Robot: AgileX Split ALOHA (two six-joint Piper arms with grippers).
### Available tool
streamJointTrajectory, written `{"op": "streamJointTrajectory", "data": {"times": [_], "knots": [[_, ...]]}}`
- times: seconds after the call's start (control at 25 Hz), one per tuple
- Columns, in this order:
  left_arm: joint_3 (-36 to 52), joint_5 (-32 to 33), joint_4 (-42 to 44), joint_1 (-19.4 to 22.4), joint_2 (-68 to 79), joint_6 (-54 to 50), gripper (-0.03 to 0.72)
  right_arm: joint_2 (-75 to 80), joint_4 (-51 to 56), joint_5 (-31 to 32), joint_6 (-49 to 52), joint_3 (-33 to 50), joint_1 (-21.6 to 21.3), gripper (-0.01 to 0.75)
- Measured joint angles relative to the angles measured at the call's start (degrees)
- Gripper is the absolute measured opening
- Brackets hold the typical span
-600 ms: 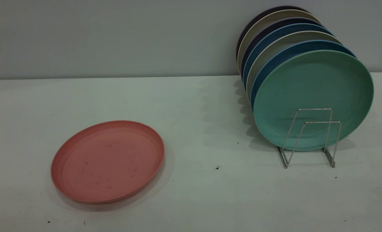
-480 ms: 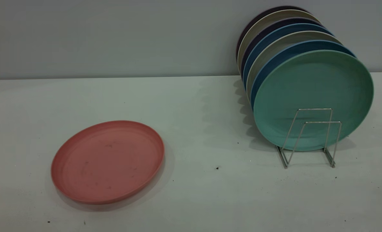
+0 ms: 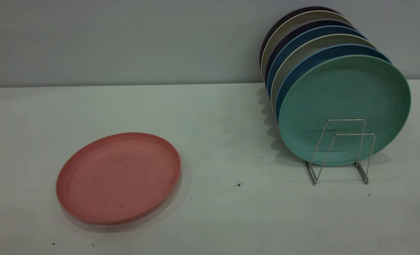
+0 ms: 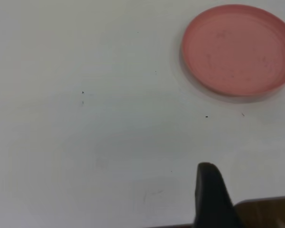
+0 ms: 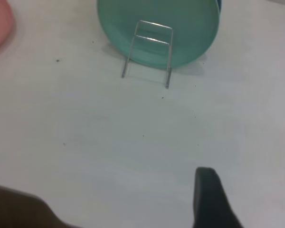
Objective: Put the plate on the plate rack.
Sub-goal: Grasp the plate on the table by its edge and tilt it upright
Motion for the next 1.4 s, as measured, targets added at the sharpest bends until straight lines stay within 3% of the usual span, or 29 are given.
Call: {"op": "streamJointTrajectory", "data": {"times": [1.16, 1.4], "knots": [[0.00, -0.06, 0.00, 0.00, 0.00, 0.00, 0.443, 0.00, 0.00, 0.00, 0.07, 0.00, 0.00, 0.411], [-0.70, -6.83, 0.84, 0.00, 3.81, -1.62, 0.443, 3.48, 2.17, -5.06, 0.07, -0.74, 0.00, 0.381]]}}
